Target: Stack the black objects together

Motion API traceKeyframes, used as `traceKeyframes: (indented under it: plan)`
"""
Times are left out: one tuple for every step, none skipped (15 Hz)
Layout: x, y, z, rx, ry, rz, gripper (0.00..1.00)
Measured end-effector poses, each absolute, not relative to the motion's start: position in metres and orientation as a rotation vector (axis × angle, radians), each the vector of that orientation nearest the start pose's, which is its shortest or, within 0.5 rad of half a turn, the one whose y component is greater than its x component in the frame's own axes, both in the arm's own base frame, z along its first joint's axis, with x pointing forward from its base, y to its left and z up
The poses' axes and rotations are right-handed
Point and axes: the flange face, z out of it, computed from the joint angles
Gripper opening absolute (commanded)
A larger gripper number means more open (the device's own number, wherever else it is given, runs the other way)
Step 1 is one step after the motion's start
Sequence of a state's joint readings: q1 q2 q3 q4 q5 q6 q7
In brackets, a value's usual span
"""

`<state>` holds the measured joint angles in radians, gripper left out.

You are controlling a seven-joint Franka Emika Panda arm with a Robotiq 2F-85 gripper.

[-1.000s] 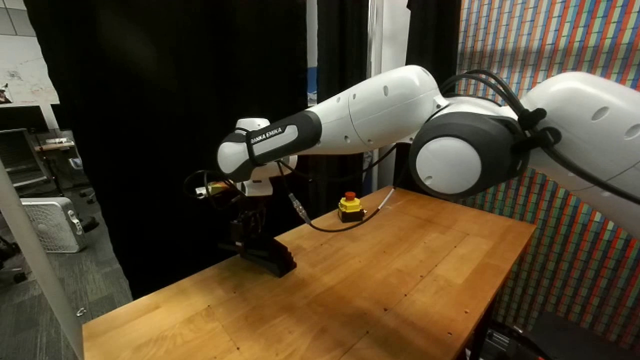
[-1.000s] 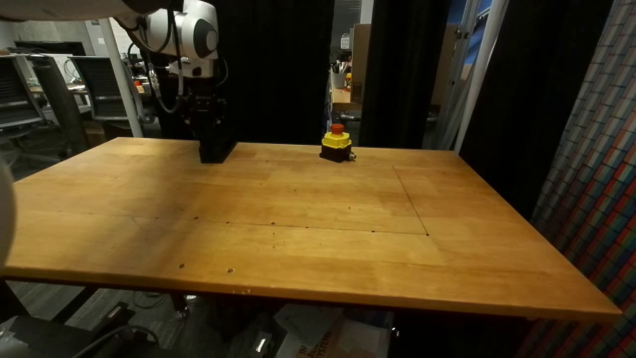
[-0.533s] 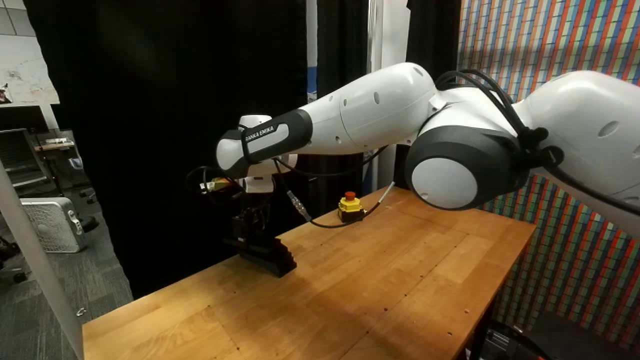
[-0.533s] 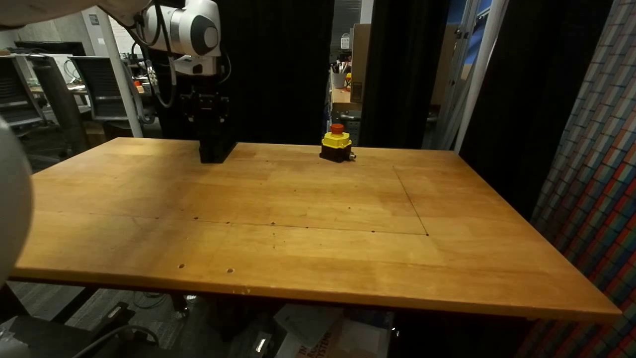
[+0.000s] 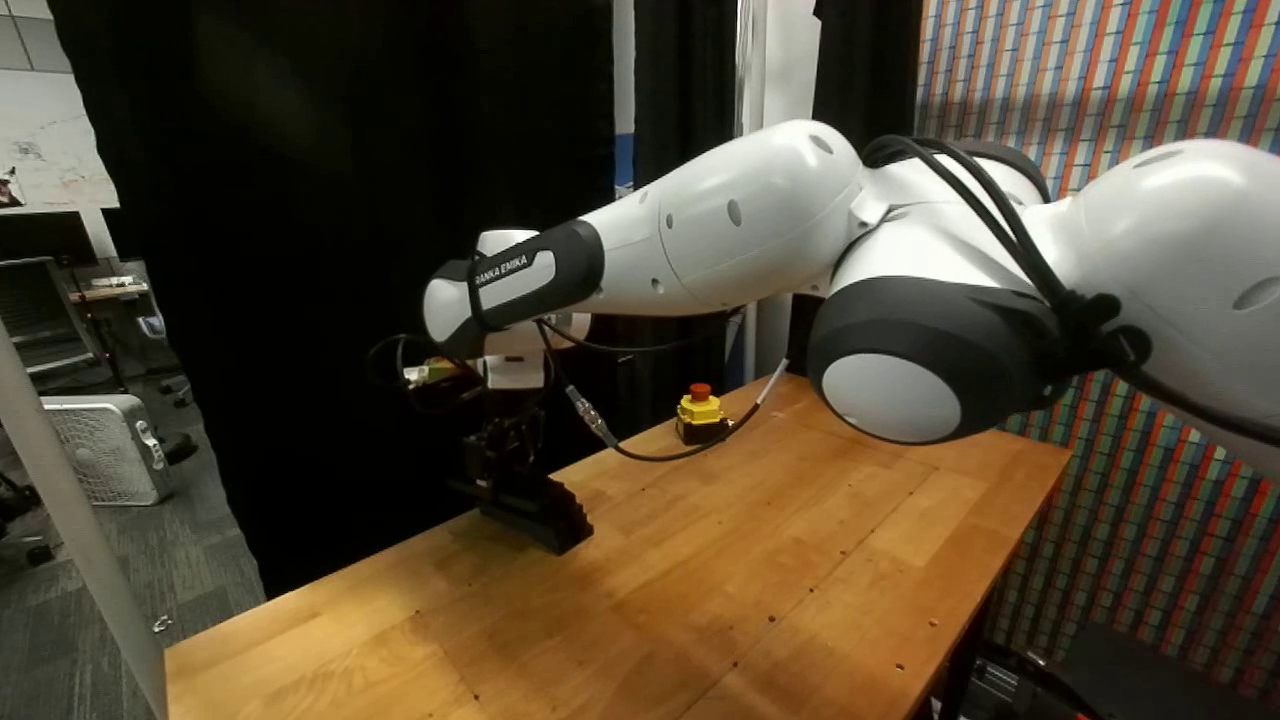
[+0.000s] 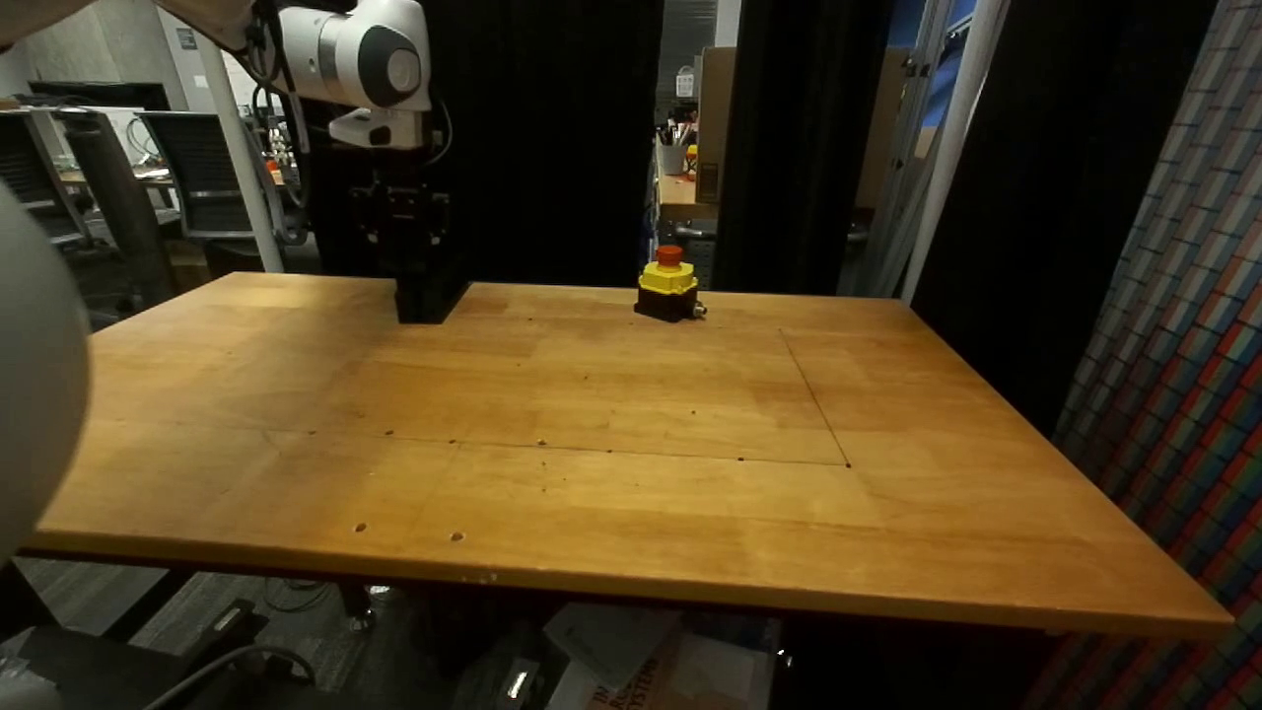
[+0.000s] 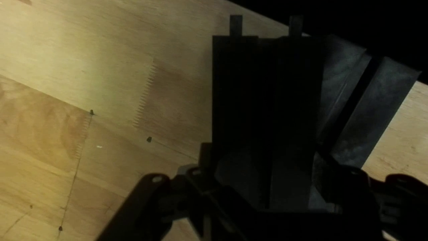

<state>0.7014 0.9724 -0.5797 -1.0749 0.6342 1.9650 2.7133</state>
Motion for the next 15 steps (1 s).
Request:
traceKeyframes:
  plan:
    - [0.722, 0.284, 0.289, -0.818, 2.964, 0.174, 0.46]
    - [0.722, 0.283, 0.289, -0.81, 2.966, 0.171, 0.46]
    - [0.722, 0.281, 0.289, -0.803, 2.968, 0.166, 0.46]
    - [0.722, 0.279, 0.29, -0.796, 2.97, 0.159, 0.46]
    - [0.722, 0.277, 0.29, -0.792, 2.972, 0.153, 0.46]
    - [0.722, 0.276, 0.29, -0.788, 2.973, 0.149, 0.46]
    - [0.722, 0.275, 0.29, -0.784, 2.975, 0.148, 0.46]
    - [0.723, 0.274, 0.29, -0.781, 2.975, 0.149, 0.46]
    - [0.723, 0.273, 0.29, -0.78, 2.976, 0.148, 0.46]
    - [0.723, 0.273, 0.289, -0.779, 2.976, 0.147, 0.46]
    - [0.723, 0.273, 0.289, -0.779, 2.977, 0.147, 0.46]
    - [0.723, 0.273, 0.289, -0.779, 2.977, 0.147, 0.46]
    - [0.723, 0.273, 0.288, -0.778, 2.978, 0.146, 0.46]
    - [0.723, 0.272, 0.288, -0.778, 2.979, 0.146, 0.46]
    - [0.723, 0.272, 0.287, -0.777, 2.98, 0.145, 0.46]
